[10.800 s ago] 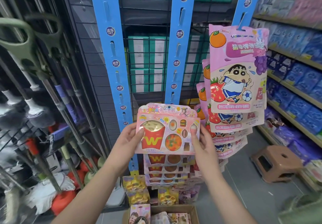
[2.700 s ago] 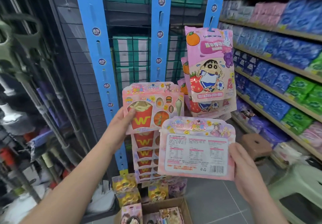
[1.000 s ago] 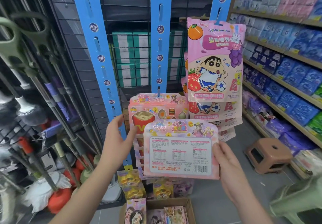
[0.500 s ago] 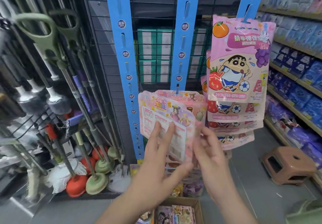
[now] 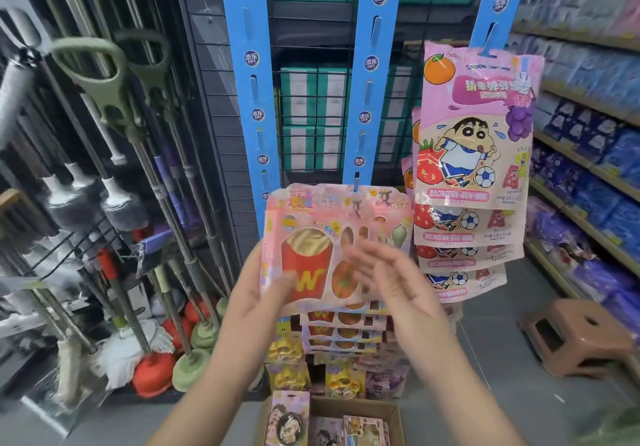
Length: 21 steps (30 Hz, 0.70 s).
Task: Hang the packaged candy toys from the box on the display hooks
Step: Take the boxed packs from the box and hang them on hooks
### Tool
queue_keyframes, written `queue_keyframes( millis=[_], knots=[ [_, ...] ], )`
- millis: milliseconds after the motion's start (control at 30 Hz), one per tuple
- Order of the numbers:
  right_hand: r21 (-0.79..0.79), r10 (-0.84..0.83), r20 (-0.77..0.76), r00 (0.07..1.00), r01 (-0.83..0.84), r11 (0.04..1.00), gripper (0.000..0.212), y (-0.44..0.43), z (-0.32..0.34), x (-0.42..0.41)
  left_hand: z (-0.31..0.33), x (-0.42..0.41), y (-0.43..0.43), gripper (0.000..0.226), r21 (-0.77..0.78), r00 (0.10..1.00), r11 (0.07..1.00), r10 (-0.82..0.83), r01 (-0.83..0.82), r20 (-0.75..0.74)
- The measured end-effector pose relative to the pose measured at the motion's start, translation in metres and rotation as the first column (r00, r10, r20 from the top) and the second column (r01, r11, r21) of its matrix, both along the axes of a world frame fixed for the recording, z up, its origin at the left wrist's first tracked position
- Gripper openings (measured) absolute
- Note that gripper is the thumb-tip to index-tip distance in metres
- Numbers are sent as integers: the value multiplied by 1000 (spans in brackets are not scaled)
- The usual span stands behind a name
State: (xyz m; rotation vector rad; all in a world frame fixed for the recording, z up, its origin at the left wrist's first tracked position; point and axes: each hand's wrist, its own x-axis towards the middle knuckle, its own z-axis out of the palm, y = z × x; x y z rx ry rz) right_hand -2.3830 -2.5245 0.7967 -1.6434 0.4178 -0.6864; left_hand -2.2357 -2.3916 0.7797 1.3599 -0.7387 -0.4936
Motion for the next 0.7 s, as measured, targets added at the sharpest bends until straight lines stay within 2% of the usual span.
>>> queue_keyframes(
  millis=[67,133,267,333,433,533,600,700],
  knots=[
    [2,-197,22,980,197,980,25,-12,-2,-4,-1,13,0,41,-44,991,999,-25,19,-135],
    [-16,-315,-12,949,315,949,28,-26,-8,-7,-3,23,0,44,-108,967,994,-39,12,-252],
    [50,-228,-212,950,244,969,67,-39,-24,-5,-6,34,-5,47,-175,937,985,-65,4,-344],
    [105,-169,-216,962,195,975,66,-37,-31,-3,-8,34,-9,45,-163,934,986,-81,24,-348],
    [135,-194,-131,972,211,968,53,-36,-35,1,-9,39,-15,41,-96,951,994,-81,54,-298],
    [148,-257,-50,965,262,954,48,-44,-30,5,0,49,-20,36,24,987,994,-104,108,-119],
    [155,-289,-23,957,289,945,49,-51,-28,7,8,57,-26,42,67,994,992,-106,107,-25],
    [196,-330,8,944,323,926,47,-61,-25,15,21,67,-41,51,91,998,994,-60,57,24]
  ],
)
